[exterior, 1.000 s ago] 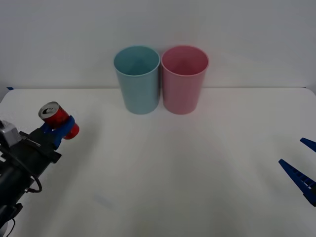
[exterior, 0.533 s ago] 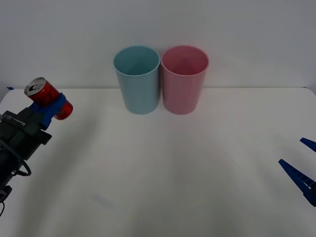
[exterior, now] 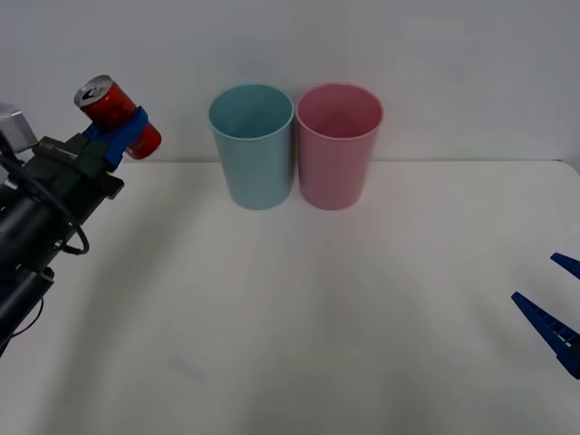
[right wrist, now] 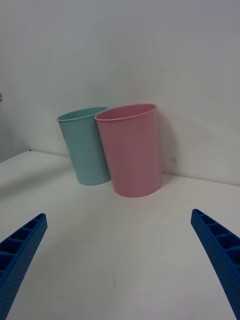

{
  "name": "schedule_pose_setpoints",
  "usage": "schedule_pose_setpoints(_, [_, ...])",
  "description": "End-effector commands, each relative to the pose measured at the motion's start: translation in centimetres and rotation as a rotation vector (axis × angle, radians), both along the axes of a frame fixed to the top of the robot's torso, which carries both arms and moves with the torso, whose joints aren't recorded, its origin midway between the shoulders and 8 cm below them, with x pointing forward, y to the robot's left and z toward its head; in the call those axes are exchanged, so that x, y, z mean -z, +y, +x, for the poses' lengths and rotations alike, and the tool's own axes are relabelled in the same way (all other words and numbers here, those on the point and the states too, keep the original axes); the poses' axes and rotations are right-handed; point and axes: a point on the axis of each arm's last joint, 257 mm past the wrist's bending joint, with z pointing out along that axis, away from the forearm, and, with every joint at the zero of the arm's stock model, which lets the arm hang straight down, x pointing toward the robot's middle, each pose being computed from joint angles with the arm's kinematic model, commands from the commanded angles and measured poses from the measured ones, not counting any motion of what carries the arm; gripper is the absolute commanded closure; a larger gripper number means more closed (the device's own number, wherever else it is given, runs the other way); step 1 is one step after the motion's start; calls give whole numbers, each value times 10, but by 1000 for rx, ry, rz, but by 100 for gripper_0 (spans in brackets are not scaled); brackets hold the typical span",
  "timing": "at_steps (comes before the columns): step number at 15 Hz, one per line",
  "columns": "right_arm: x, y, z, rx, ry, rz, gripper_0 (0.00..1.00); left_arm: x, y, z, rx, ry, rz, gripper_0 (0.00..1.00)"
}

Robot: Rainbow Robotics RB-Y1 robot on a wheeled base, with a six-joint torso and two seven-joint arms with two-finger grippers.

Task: Grasp the object on the table and drop it into the matching bin: aluminum can to the light blue bin, PET bottle to the pink bin.

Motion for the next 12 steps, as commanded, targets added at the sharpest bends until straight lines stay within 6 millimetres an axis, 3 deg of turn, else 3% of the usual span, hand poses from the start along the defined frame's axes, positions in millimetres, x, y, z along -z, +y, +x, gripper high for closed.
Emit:
schedule_pose_setpoints(1, [0,0,0,0,0,0,0,-7,-13,41,14,-1,12,100])
schedule_pose_setpoints(5, [0,0,0,0,0,0,0,-16,-35,89,37,17,23,100])
schedule_pose_setpoints(12, [0,0,0,0,0,0,0,-14,-75,153,68,83,83,100])
